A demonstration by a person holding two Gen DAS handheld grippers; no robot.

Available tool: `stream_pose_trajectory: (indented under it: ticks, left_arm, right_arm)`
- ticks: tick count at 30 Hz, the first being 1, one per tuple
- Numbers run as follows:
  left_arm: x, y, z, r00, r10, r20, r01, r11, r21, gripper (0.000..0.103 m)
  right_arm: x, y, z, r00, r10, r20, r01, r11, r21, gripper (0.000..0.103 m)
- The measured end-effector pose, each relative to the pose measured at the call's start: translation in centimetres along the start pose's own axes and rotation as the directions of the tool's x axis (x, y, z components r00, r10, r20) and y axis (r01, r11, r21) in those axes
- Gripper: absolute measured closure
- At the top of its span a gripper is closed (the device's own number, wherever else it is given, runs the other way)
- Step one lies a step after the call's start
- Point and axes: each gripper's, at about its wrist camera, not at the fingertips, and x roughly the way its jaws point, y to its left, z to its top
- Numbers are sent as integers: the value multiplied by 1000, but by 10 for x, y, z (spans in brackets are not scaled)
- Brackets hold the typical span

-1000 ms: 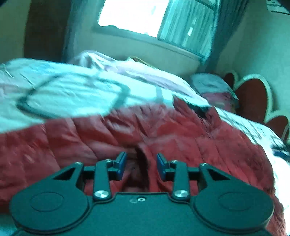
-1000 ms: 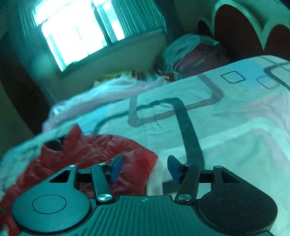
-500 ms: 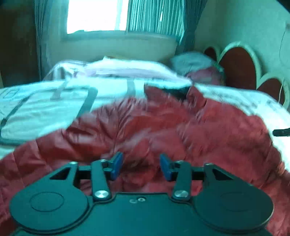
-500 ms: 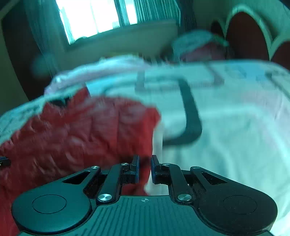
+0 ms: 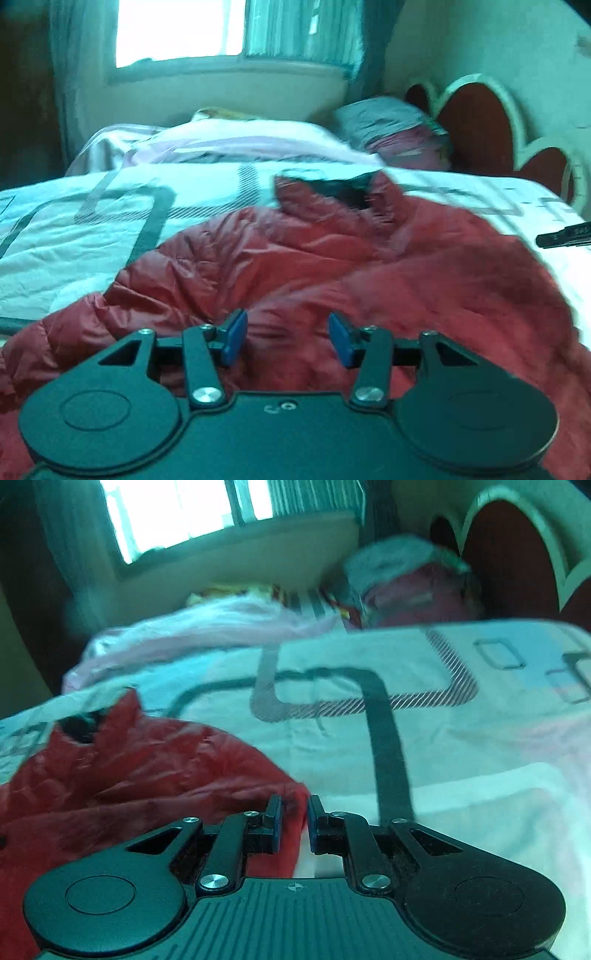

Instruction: Fold large clothes

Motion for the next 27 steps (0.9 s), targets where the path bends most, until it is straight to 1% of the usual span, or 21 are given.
stream_pose_trajectory:
  ticks: [2,3,4,5,6,7,9,11,13,15,17,18,19,21,22,23,24,25,26,27]
  left_arm:
    - [-8,-7,-10,1000,-29,1,29,999,16,55]
    - [-5,-10,-16,1000,-17,-25,17,999,32,55]
    - [3,-12,-21,998,5,-63,-2,999,43,55]
    - [10,-11,-27,996,20,-83,-17,999,36,53]
    - [12,-11,-30,997,24,-75,-23,1000,18,54]
    - [8,-12,-29,997,39,-67,-39,999,7,56]
    - [-11,-18,-31,998,66,-22,-66,998,-18,55]
    - [-32,-18,-38,998,58,19,-57,996,-75,53]
    - [-44,-20,-46,998,64,24,-61,992,-113,53]
    - [-42,-19,-50,998,58,3,-58,991,-118,53]
    - [-26,-15,-47,996,71,-51,-76,990,-115,54]
    - [-19,-11,-46,996,61,-65,-69,989,-132,54]
    - [-13,-8,-46,996,51,-71,-61,987,-147,54]
    - [-12,-3,-44,996,48,-71,-59,985,-162,54]
    - [-16,-3,-42,997,51,-63,-61,984,-166,54]
    - [-25,-3,-41,998,56,-37,-62,983,-173,54]
    - [-33,-2,-40,998,57,-4,-57,982,-178,50]
    - [-35,-4,-40,997,75,2,-74,983,-168,41]
    - [-34,-5,-40,994,106,-11,-106,983,-148,38]
    - [-27,-5,-41,992,118,-40,-122,983,-135,36]
  right_arm:
    - [-21,3,-17,999,35,3,-35,999,0,90]
    - [-25,4,-26,999,49,-6,-49,999,1,90]
    - [-22,10,-34,998,47,-33,-48,999,-7,90]
    - [-12,13,-45,997,14,-78,-16,1000,-27,90]
    - [-1,16,-51,993,-20,-118,17,999,-33,90]
    - [0,16,-56,993,-32,-114,29,999,-24,90]
    - [-16,21,-57,996,-47,-70,46,999,-13,90]
    - [-39,26,-61,1000,-19,-13,19,1000,11,90]
    - [-53,33,-71,1000,-17,2,17,1000,8,90]
    - [-58,38,-80,1000,2,-14,-2,1000,1,90]
    - [-46,41,-87,998,-2,-59,1,1000,-3,90]
    - [-36,41,-90,995,-15,-94,15,1000,-7,90]
    - [-33,41,-93,995,-16,-94,16,1000,-3,91]
    - [-32,43,-89,995,-27,-100,27,1000,-3,90]
    - [-35,45,-86,994,-35,-101,35,999,-6,90]
    - [-42,46,-84,996,-40,-77,39,999,-4,90]
    - [-51,47,-83,999,-33,-41,33,999,2,90]
    - [-58,46,-81,999,-29,-16,29,1000,6,90]
    - [-57,46,-82,999,-34,-14,34,999,8,90]
    - [-51,45,-82,998,-42,-37,42,999,8,90]
